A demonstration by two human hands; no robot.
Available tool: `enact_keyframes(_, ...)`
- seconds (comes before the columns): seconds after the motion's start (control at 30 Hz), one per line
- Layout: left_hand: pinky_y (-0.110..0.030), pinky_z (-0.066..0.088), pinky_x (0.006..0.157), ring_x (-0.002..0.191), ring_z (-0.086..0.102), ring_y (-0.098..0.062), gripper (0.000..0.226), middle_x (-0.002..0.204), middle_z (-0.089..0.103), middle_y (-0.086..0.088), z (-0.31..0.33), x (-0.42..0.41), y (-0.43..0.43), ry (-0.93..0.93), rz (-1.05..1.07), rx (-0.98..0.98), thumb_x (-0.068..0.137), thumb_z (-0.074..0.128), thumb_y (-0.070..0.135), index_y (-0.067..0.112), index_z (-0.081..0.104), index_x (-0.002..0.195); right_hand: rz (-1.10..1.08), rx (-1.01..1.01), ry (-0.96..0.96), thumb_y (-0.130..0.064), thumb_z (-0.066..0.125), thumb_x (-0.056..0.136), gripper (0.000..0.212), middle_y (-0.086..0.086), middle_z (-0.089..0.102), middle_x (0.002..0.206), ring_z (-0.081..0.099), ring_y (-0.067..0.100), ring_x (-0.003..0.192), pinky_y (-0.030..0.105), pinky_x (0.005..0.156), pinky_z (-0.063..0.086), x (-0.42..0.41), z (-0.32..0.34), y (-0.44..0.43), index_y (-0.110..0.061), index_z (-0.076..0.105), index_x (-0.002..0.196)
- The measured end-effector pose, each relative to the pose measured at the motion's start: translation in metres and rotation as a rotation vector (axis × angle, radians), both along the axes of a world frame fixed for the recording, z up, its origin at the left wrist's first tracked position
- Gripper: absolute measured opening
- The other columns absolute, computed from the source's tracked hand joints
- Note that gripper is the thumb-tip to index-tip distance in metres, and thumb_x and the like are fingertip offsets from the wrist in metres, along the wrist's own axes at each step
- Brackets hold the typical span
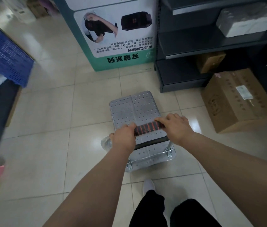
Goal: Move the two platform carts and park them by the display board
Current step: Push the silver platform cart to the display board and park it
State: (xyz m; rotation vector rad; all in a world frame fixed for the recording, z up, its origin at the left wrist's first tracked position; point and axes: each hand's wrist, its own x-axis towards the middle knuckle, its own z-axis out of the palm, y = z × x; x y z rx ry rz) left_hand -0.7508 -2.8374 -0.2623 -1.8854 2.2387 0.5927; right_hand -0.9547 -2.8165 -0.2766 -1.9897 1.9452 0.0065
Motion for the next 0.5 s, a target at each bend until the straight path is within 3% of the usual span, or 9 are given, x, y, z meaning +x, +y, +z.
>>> enact_keyframes(0.17,-0.048,0.039,0.088,0.096,0.058,-0.030,0.022,0.104,0.058,-0.005,-0.004,-0.026,-0.042,0.016,0.020,-0.017,0.091,0.055,0.020,0.026,0.048,0.111,-0.011,-0.024,0.040,-0.013,0.046,0.092,0.058,0.007,0.047,0.127,0.035,0.027,0.126,0.051,0.110,0.023,-0.021,-0.007,-0.051,-0.044,0.031,0.138)
enact_keyframes(0.37,-0.048,0.037,0.094,0.109,0.053,-0.030,0.031,0.116,0.055,-0.007,0.000,-0.062,-0.092,0.083,0.073,0.041,0.092,0.053,0.020,0.025,0.046,0.121,0.102,-0.030,0.039,-0.010,0.045,0.090,0.057,0.010,0.047,0.127,0.034,0.029,0.126,0.045,0.107,0.023,-0.064,-0.004,-0.121,-0.040,0.034,0.136)
enact_keyframes(0.5,-0.044,0.043,0.088,0.107,0.056,-0.031,0.032,0.118,0.056,-0.008,0.007,-0.088,-0.131,0.028,0.073,0.076,0.094,0.051,0.026,0.025,0.043,0.125,0.110,-0.028,0.100,-0.002,0.043,0.088,0.070,0.015,0.032,0.147,0.008,0.039,0.144,0.051,0.117,0.004,-0.084,0.000,-0.165,-0.040,0.023,0.144)
